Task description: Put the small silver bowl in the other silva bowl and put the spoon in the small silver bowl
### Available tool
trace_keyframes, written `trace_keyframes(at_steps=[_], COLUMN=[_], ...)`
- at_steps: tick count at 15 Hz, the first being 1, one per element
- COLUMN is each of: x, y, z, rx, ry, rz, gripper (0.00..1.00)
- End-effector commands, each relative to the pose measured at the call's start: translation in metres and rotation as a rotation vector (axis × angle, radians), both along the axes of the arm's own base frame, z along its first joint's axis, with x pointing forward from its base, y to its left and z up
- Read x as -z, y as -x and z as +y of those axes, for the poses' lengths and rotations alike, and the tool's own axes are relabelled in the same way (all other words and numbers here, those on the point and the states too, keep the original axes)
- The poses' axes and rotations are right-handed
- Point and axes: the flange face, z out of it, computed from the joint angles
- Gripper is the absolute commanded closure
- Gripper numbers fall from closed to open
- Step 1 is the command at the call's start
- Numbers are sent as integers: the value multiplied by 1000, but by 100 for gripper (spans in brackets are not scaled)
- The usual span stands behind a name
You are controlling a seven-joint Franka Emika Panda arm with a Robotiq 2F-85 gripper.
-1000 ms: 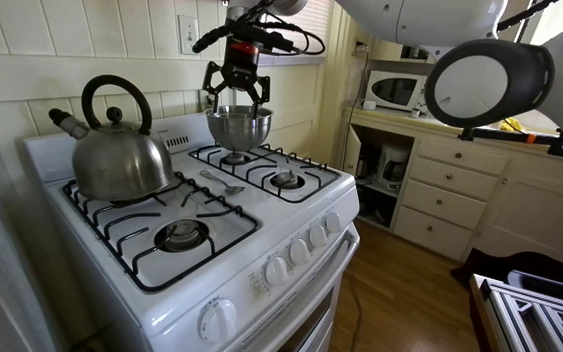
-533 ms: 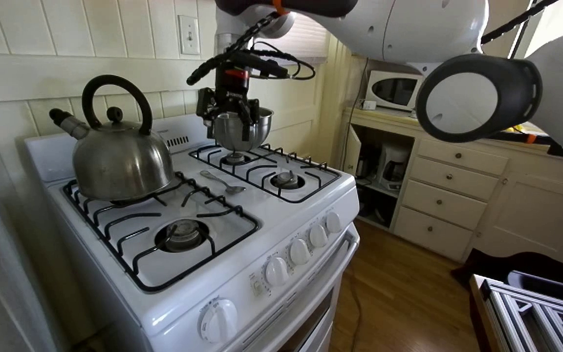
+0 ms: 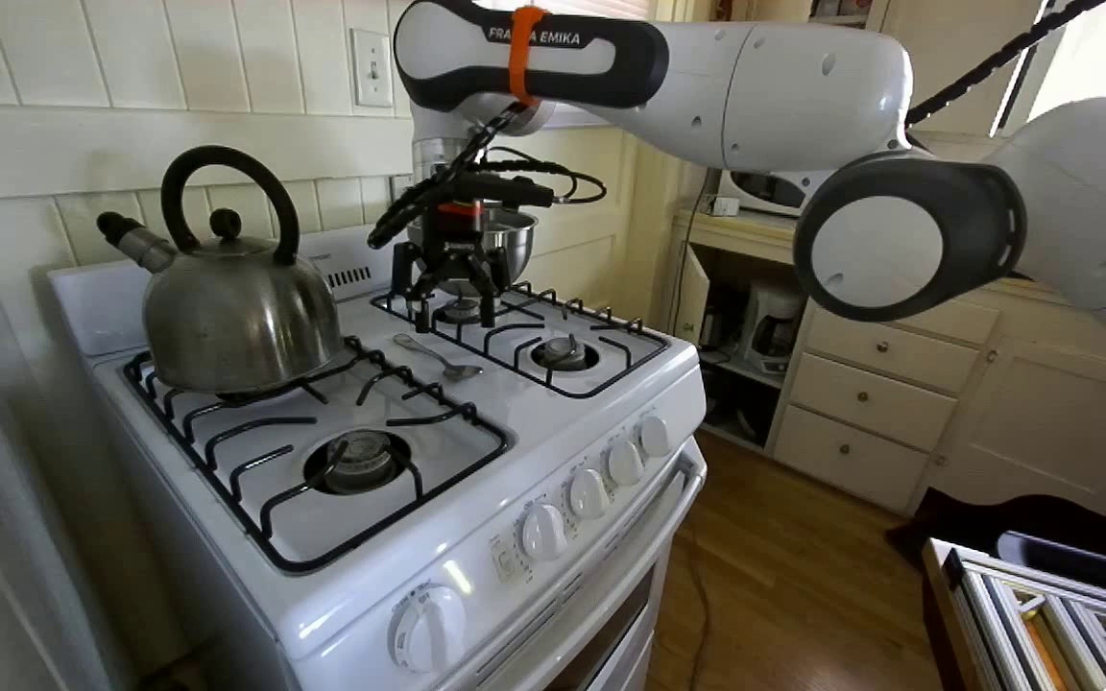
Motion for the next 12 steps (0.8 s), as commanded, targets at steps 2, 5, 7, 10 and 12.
trace_keyframes(at_steps=[2,5,7,10,12], x=[-7,5,15,29,35], y=[-9,-19,-25,-28,-29], z=[-1,-6,-1,8,11], rx=[-16,7,5,-7,-12], ry=[84,150,169,180,182], rz=[-67,-111,-127,-115,-111], gripper=[0,0,0,0,0])
